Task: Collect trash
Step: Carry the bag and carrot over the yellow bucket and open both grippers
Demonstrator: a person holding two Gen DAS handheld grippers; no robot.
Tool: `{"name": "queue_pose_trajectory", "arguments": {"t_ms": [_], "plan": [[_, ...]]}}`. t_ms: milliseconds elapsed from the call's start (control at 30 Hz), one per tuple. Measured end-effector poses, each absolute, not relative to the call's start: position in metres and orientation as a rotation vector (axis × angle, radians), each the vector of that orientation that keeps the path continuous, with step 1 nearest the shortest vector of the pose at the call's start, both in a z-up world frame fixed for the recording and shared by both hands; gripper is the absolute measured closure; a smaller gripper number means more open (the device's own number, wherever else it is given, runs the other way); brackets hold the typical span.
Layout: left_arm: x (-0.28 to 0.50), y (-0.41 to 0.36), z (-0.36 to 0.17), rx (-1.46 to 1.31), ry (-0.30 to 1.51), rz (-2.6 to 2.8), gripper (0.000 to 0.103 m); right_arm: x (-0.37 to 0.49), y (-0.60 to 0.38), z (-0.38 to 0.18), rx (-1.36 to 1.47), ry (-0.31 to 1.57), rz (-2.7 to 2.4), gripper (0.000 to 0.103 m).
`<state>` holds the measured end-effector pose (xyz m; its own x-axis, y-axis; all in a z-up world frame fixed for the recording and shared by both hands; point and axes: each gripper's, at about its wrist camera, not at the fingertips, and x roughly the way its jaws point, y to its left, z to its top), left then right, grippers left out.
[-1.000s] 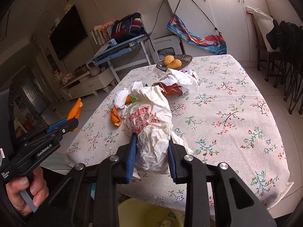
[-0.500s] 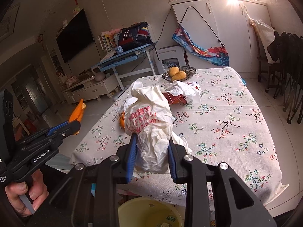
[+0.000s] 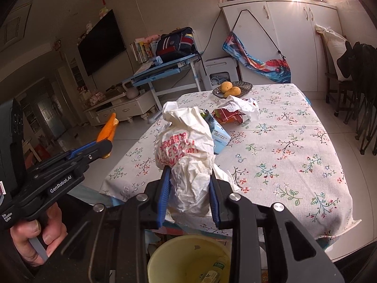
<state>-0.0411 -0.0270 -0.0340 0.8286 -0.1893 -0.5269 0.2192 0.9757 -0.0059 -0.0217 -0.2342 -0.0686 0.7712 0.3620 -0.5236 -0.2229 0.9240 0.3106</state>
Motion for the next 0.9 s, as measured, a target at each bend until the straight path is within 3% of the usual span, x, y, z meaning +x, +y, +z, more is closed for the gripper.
{"name": "queue_pose_trajectory", "arguments": {"t_ms": [167, 433, 600, 900], "plan": [[-0.048, -0.024, -0.033, 0.051, 0.551, -0.218, 0.088, -0.031, -0.219, -0.081, 0.221, 0.701, 0.367, 0.072], [-0.061, -0.026, -0.033, 0.051, 0.552, -0.229, 0.088, -0.035, -0.188, -0.140, 0.138, 1.035, 0.411, 0.069], [-0.073, -0.030, -0.038, 0.065, 0.567, -0.252, 0.088, -0.036, -0.191, -0.142, 0.139, 1.043, 0.367, 0.058], [-0.079, -0.035, -0.047, 0.091, 0.589, -0.273, 0.088, -0.040, -0.189, -0.145, 0.164, 1.062, 0.386, 0.048]]}}
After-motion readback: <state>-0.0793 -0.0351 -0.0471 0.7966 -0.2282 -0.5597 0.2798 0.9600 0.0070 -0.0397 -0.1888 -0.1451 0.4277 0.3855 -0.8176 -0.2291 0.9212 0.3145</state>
